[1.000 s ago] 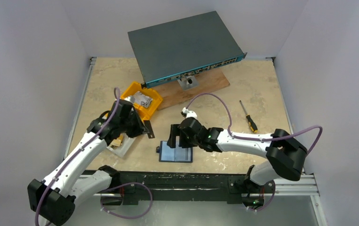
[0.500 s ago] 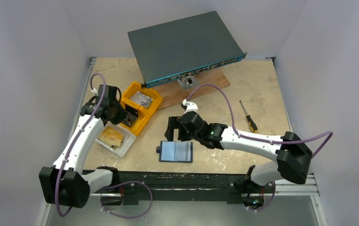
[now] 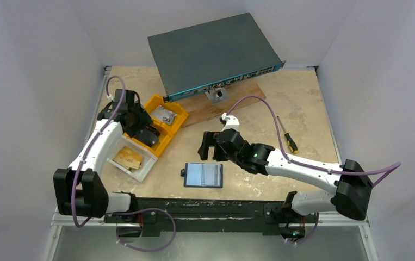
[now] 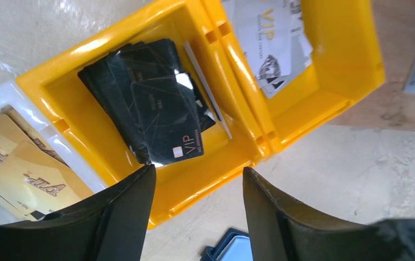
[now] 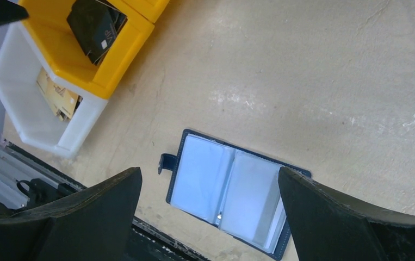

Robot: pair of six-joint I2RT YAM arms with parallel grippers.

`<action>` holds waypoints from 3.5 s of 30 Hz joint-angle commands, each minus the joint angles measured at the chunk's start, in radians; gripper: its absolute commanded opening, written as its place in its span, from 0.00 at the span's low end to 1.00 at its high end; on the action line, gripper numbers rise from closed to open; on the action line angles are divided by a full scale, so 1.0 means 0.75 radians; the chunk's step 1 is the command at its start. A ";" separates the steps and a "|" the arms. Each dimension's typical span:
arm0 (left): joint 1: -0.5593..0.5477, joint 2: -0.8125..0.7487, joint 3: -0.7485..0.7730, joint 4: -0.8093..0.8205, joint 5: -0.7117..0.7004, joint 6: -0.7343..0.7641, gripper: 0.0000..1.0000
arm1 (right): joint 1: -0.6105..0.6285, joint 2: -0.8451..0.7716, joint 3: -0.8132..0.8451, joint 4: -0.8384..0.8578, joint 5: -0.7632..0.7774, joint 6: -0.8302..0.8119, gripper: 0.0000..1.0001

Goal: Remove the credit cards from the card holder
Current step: Place the credit card in the storage box, then remove the credit card from the card holder.

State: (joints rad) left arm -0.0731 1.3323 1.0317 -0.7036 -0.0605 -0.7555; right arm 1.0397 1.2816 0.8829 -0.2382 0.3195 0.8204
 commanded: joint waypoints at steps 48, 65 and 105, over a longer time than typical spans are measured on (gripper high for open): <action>-1.307 0.423 0.134 0.150 -0.013 -0.018 0.54 | -0.368 -0.279 -0.342 -0.156 -0.044 0.217 0.99; -1.334 0.721 0.161 0.124 -0.083 -0.026 0.26 | -0.377 -0.346 -0.443 -0.125 -0.078 0.267 0.95; -1.062 0.097 -0.335 0.546 0.315 -0.206 0.32 | -0.188 0.203 -0.291 0.285 -0.474 0.159 0.24</action>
State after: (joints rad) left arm -0.8772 1.5154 0.7868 -0.2180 0.2638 -0.9455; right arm 0.8879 1.4292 0.6216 -0.0639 0.0010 0.9451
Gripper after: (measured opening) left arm 0.290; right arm 0.240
